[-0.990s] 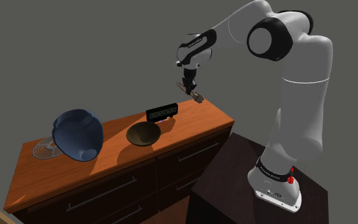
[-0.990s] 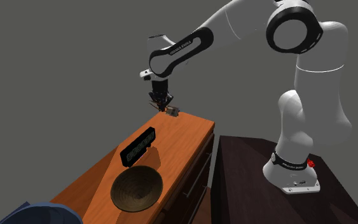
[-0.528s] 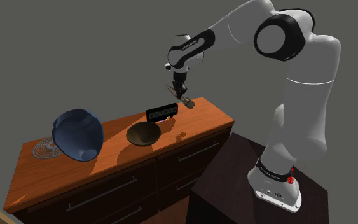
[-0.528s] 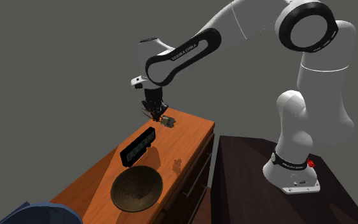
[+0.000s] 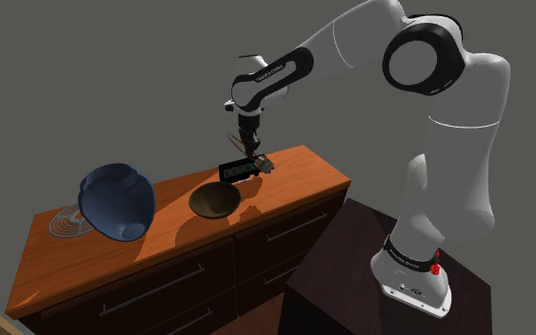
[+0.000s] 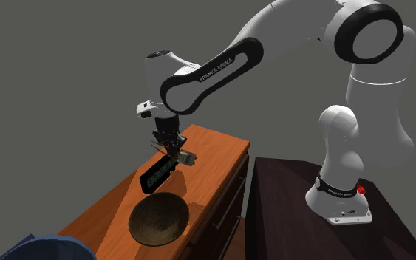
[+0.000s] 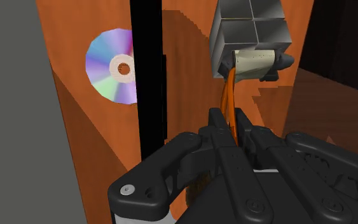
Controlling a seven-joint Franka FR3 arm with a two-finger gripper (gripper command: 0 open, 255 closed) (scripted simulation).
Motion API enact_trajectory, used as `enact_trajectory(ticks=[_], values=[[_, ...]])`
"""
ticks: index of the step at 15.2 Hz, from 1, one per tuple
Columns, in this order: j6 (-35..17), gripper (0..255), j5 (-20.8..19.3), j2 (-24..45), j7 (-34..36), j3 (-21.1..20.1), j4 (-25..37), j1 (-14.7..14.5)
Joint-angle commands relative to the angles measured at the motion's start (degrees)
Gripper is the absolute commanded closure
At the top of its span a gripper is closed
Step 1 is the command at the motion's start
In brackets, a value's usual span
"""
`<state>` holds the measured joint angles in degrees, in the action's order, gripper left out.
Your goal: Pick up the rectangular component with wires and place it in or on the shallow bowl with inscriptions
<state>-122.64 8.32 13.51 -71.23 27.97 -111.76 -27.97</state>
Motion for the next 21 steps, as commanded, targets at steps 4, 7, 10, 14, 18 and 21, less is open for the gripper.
enact_trajectory(ticks=[4, 7, 10, 14, 18, 21], values=[[0.92, 255, 0.54, 2.27, 6.07, -2.45, 3.30, -3.53], [1.76, 255, 0.96, 4.11, 9.42, -3.83, 6.03, -5.43], [2.86, 255, 1.44, 6.38, 12.62, -5.14, 9.41, -7.20], [3.30, 255, 2.02, 8.82, 15.02, -6.21, 12.30, -8.48], [0.78, 255, 2.71, 10.18, 14.55, -6.53, 11.04, -8.30], [-1.06, 255, 3.27, 11.29, 14.18, -6.81, 10.23, -8.13]])
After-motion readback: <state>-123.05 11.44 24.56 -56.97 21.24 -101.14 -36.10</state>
